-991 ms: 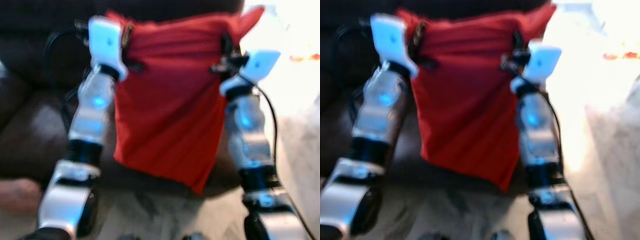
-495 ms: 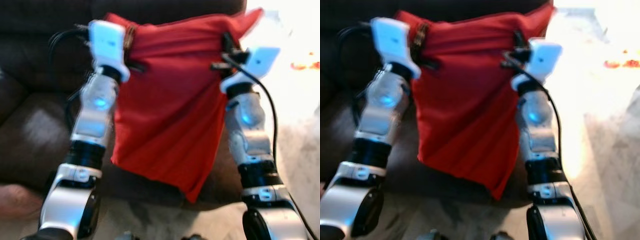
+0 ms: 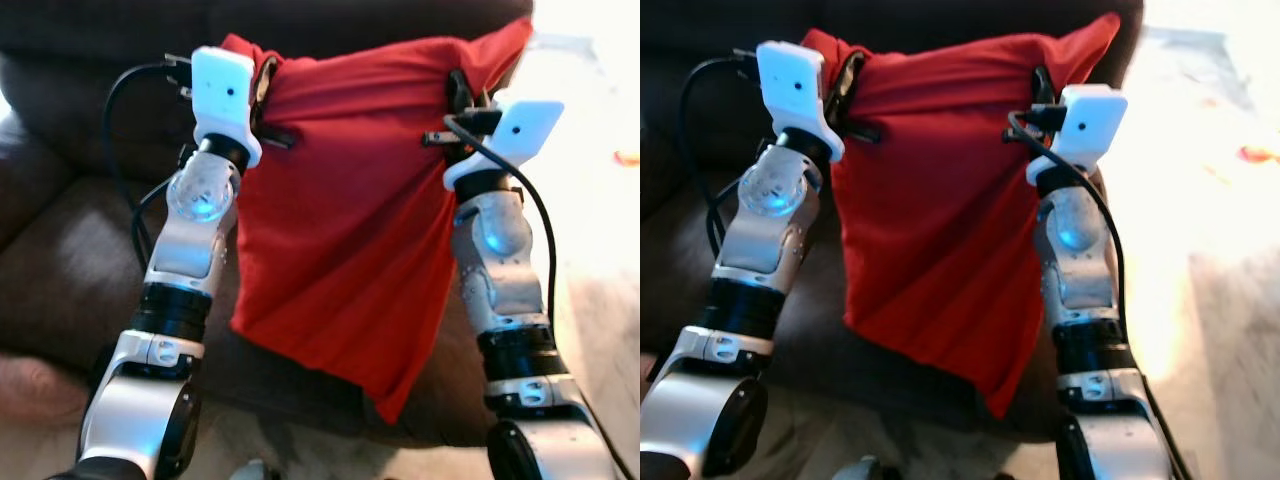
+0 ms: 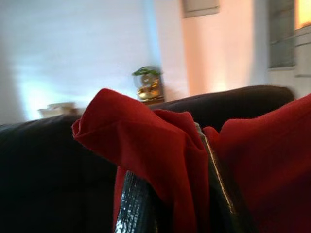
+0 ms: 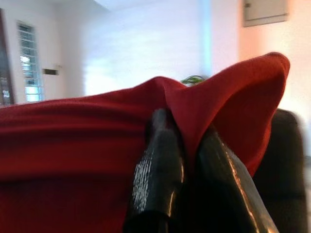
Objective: Move the pillow to the sofa from floor
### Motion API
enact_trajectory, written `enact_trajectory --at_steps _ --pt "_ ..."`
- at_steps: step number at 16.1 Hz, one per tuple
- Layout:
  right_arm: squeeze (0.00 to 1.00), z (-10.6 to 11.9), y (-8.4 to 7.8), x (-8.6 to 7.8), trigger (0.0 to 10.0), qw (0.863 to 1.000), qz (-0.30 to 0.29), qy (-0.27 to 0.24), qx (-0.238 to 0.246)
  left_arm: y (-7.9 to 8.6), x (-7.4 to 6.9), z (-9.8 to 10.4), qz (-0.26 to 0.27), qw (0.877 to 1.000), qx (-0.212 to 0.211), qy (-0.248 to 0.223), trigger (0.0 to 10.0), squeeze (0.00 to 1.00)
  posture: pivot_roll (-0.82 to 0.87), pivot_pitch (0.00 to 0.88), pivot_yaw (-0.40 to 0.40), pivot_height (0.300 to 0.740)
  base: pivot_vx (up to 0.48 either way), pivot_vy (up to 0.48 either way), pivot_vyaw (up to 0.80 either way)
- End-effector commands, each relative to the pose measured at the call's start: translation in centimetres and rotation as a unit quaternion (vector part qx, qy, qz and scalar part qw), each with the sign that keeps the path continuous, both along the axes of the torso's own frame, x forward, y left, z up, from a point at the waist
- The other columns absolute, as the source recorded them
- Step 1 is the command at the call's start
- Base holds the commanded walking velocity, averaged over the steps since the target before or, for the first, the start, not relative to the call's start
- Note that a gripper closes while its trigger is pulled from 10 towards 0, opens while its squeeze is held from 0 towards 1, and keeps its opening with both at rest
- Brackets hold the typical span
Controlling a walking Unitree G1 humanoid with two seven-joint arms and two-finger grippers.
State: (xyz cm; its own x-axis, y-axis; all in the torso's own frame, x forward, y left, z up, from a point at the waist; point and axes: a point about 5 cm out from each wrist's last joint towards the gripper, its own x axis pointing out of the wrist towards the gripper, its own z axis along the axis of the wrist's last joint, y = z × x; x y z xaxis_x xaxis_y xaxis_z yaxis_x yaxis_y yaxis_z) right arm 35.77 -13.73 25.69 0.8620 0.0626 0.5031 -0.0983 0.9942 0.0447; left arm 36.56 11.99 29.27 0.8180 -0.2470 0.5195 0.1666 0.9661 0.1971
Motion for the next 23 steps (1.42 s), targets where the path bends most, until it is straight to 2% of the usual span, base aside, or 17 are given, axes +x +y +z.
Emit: enact_trajectory --at_steps 1,5,9,11,16,21,23 --pt "0.0 2.2 -1.2 -0.5 10.0 0.998 -0.019 -0.052 0.019 0.6 -0.3 1.0 0.002 1.0 -0.011 -0.019 10.0 0.0 0.04 0.052 -0.009 0.74 0.0 0.0 0.0" --pt "0.0 2.1 -1.3 -0.6 10.0 0.998 -0.022 -0.049 0.021 0.5 -0.1 0.6 0.0 1.0 -0.01 -0.007 10.0 0.0 0.03 0.048 -0.009 0.74 0.0 0.0 0.0" --pt "0.0 1.8 -1.8 -0.2 10.0 0.998 -0.042 -0.037 0.025 0.5 0.7 -0.8 -0.012 1.0 -0.007 0.025 10.0 0.0 0.04 0.048 -0.006 0.74 0.0 0.0 0.0" --pt "0.0 0.9 -2.1 0.3 10.0 0.998 -0.054 -0.013 0.024 0.5 1.2 -1.8 -0.009 0.999 0.013 0.05 10.0 0.0 0.03 0.049 -0.006 0.74 0.0 0.0 0.0" --pt "0.0 -0.2 -2.1 0.6 10.0 0.998 -0.057 0.009 0.02 0.5 1.5 -2.6 -0.007 0.997 0.025 0.068 10.0 0.0 0.04 0.06 -0.008 0.74 0.0 0.0 0.0" --pt "0.0 -1.9 -2.2 1.0 10.0 0.997 -0.068 0.045 0.013 0.0 2.5 -4.5 -0.013 0.993 0.065 0.103 10.0 0.0 0.04 0.078 -0.01 0.74 0.0 0.0 0.0" --pt "0.0 -3.1 -2.3 1.6 10.0 0.994 -0.077 0.076 0.006 -0.4 3.1 -6.2 -0.019 0.987 0.078 0.143 10.0 0.0 0.04 0.085 -0.013 0.74 0.0 0.0 0.0"
